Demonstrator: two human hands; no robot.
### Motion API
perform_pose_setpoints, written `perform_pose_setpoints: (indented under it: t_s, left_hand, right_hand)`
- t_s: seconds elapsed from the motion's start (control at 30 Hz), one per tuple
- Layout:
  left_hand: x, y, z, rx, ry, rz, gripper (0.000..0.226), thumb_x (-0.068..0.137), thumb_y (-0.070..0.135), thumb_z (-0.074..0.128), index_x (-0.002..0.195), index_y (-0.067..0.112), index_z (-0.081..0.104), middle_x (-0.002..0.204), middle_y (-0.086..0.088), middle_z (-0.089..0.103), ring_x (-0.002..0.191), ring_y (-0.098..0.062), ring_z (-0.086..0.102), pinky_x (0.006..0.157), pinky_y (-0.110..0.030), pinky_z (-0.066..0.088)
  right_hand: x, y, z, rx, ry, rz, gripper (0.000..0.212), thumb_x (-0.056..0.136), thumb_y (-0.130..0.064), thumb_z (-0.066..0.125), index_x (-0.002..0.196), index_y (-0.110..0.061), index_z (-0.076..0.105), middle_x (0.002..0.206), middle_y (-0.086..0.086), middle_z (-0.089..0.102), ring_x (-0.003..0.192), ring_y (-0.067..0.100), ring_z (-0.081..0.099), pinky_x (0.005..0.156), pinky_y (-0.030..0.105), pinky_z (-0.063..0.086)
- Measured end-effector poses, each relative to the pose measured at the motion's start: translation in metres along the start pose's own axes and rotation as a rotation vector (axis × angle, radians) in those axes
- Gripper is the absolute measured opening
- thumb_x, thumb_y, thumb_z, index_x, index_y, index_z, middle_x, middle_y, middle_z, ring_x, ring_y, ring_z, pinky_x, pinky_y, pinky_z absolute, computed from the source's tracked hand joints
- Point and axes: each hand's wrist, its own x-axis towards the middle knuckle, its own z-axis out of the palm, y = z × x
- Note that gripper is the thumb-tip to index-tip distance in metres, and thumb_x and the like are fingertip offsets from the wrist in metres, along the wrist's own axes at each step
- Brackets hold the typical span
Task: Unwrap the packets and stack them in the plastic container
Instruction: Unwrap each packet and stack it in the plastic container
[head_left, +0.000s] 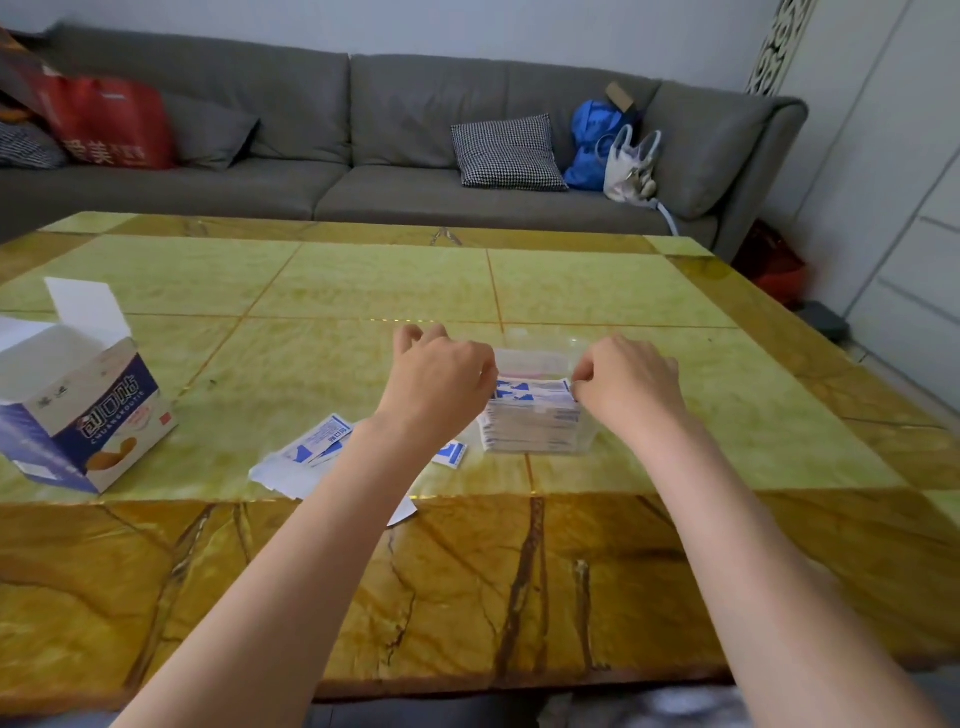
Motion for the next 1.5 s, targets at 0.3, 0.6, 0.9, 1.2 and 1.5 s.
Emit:
perform_pose_setpoints:
  t_s: [0.3,0.6,0.9,1.2,1.5]
  left_hand:
    - [-0.001,0.003,0.002,0.09,-0.039,0.049,0.037,0.097,0.027,0.031,0.089,0.016,0.066,0.07,0.0,0.059,0.092,-0.023,0.052,0.096,-0.034,0.016]
    - [-0.001,-0.022,-0.023,-0.026,0.253,-0.005,0.029,0.094,0.029,0.04,0.093,0.018,0.067,0.076,-0.001,0.07,0.088,-0.025,0.053,0.093,-0.034,0.019]
    - [-0.061,-0.097,-0.021,0.001,-0.502,-0.304,0.043,0.087,0.04,0.055,0.124,0.018,0.049,0.124,-0.01,0.051,0.113,-0.03,0.05,0.092,-0.034,0.039]
    - [-0.081,-0.104,-0.022,-0.379,-0.418,-0.412,0.053,0.081,0.016,0.067,0.129,0.018,0.044,0.117,-0.008,0.059,0.089,-0.016,0.052,0.073,-0.022,0.041]
    - [-0.074,-0.12,-0.022,-0.486,-0.278,-0.479,0.008,0.084,0.017,0.062,0.083,0.009,0.064,0.067,0.0,0.055,0.059,-0.011,0.046,0.05,-0.021,0.03]
  right_hand:
    - [-0.014,-0.006,-0.008,-0.125,-0.048,-0.045,0.017,0.091,-0.01,0.04,0.092,-0.016,0.056,0.094,0.007,0.061,0.083,0.026,0.045,0.075,0.034,0.027]
    - [-0.019,-0.026,-0.036,0.109,0.249,-0.175,0.024,0.094,-0.014,0.042,0.081,-0.008,0.062,0.075,0.005,0.064,0.077,0.029,0.06,0.084,0.036,0.042]
    - [-0.065,-0.097,0.022,0.104,-0.364,-0.452,0.027,0.097,-0.023,0.039,0.117,-0.01,0.052,0.118,0.015,0.053,0.109,0.034,0.053,0.084,0.036,0.042]
    - [-0.069,-0.11,0.044,0.18,-0.379,-0.278,0.034,0.09,-0.009,0.051,0.12,-0.013,0.038,0.113,0.012,0.051,0.092,0.03,0.058,0.068,0.033,0.043]
    - [-0.062,-0.101,0.038,0.263,-0.358,-0.274,0.029,0.086,-0.008,0.059,0.115,-0.011,0.057,0.11,0.006,0.06,0.089,0.019,0.059,0.077,0.03,0.052]
